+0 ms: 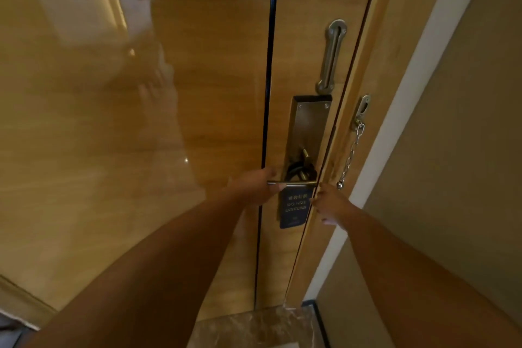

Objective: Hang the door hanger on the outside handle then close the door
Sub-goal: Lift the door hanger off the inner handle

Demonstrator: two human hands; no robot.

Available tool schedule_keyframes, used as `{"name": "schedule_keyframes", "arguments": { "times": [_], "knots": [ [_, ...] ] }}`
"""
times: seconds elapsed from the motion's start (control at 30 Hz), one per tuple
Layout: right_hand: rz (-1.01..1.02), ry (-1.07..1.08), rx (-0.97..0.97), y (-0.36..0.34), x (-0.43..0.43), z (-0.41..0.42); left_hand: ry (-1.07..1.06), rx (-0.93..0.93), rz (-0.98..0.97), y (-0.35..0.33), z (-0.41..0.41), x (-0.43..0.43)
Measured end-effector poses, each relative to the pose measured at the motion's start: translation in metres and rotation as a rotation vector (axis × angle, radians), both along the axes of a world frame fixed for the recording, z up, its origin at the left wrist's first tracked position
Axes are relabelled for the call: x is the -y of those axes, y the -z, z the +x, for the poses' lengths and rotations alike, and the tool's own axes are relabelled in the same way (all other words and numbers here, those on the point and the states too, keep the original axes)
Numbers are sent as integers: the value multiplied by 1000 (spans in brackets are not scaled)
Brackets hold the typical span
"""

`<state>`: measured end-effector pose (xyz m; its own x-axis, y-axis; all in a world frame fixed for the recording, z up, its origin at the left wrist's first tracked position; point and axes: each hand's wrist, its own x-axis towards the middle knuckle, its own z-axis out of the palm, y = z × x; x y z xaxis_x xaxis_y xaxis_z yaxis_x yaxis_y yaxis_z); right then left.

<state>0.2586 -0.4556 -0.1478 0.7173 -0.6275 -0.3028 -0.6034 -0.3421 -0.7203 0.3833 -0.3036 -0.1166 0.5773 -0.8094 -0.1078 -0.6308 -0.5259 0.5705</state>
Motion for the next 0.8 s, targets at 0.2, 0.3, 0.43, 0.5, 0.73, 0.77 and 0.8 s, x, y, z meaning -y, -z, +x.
{"name": "schedule_keyframes", "arguments": {
  "times": [0.2, 0.3, 0.43, 0.5, 0.73, 0.77, 0.8],
  "knots": [
    [117, 76, 125, 23, 23, 26, 123, -46, 121, 3, 22, 6],
    [-23, 51, 116, 25, 32, 26, 177, -69, 165, -1, 29, 11],
    [-52, -52, 148, 14, 33, 9, 243, -73, 229, -7, 35, 17],
    [-88, -81, 121, 3, 34, 1, 279, -60, 257, -8, 38, 20],
    [-86, -247, -5, -43, 17, -6, 230, -62, 202, -6, 41, 16],
    [-75, -281, -9, -45, 9, -3, 200, -123, 186, -6, 43, 13],
    [-64, -310, -12, -45, -1, 1, 177, -179, 172, -9, 45, 8]
  ]
}}
